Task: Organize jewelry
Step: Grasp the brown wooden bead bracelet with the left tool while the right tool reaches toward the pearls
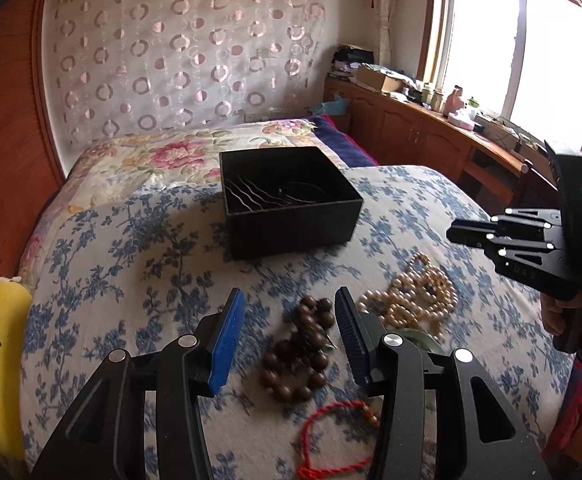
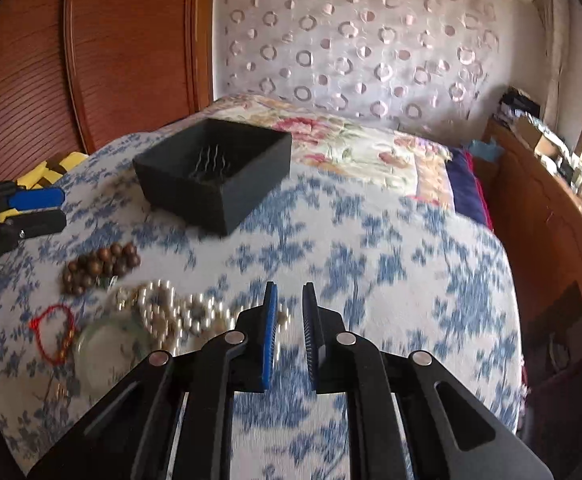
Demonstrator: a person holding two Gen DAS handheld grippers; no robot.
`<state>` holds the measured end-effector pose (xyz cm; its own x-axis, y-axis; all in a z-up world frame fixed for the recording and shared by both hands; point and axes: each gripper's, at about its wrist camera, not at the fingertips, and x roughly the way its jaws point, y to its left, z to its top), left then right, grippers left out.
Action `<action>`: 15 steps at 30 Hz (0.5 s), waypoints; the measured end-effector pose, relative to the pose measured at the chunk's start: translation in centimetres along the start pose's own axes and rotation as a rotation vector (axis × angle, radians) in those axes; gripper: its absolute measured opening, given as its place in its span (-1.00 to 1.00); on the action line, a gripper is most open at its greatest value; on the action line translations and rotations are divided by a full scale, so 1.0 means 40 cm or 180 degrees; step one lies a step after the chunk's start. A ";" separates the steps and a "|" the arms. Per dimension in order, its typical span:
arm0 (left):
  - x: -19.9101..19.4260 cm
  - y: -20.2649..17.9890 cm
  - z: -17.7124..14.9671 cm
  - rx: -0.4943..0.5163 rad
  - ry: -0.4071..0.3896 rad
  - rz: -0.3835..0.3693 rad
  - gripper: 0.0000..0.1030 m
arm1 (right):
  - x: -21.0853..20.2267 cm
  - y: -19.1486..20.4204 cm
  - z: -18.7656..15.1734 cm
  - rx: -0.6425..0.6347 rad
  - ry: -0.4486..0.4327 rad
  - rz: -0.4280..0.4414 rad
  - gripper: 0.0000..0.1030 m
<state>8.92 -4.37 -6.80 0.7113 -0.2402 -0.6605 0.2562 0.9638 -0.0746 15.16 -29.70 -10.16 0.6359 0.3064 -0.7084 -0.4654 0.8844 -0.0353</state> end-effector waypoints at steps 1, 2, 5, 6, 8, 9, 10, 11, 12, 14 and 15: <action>-0.001 -0.002 -0.005 0.0001 0.0007 -0.0004 -0.12 | -0.002 0.000 -0.013 0.0027 0.0024 0.0033 -0.72; -0.002 -0.006 -0.009 0.0008 0.0019 -0.0002 -0.11 | -0.003 0.002 -0.025 0.0035 0.0040 0.0043 -0.72; 0.002 -0.014 -0.020 0.0045 0.0068 0.0022 -0.09 | -0.002 0.005 -0.050 0.0044 0.0073 0.0070 -0.72; 0.005 -0.017 -0.023 0.0050 0.0088 0.0031 -0.09 | 0.000 0.005 -0.059 0.0056 0.0087 0.0084 -0.72; 0.013 -0.018 -0.028 0.0058 0.0132 0.0036 -0.09 | 0.009 0.004 -0.075 0.0084 0.0113 0.0092 -0.72; 0.017 -0.019 -0.030 0.0058 0.0152 0.0033 -0.09 | 0.012 0.003 -0.080 0.0101 0.0127 0.0097 -0.72; 0.025 -0.021 -0.032 0.0060 0.0188 0.0028 -0.09 | 0.018 0.002 -0.088 0.0124 0.0150 0.0111 -0.72; 0.030 -0.022 -0.034 0.0067 0.0207 0.0024 -0.09 | 0.020 0.002 -0.092 0.0131 0.0159 0.0119 -0.72; 0.037 -0.025 -0.035 0.0085 0.0228 0.0018 -0.09 | 0.023 0.004 -0.098 0.0139 0.0165 0.0128 -0.72; 0.054 -0.031 -0.037 0.0096 0.0267 0.0020 -0.09 | 0.027 0.005 -0.107 0.0143 0.0169 0.0131 -0.72; 0.063 -0.035 -0.038 0.0094 0.0295 0.0016 -0.09 | 0.026 0.003 -0.108 0.0157 0.0173 0.0138 -0.72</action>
<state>9.37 -6.16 -9.49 0.6494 -0.2224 -0.7272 0.2729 0.9607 -0.0501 13.10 -30.77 -13.96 0.5809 0.3264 -0.7456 -0.4600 0.8874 0.0300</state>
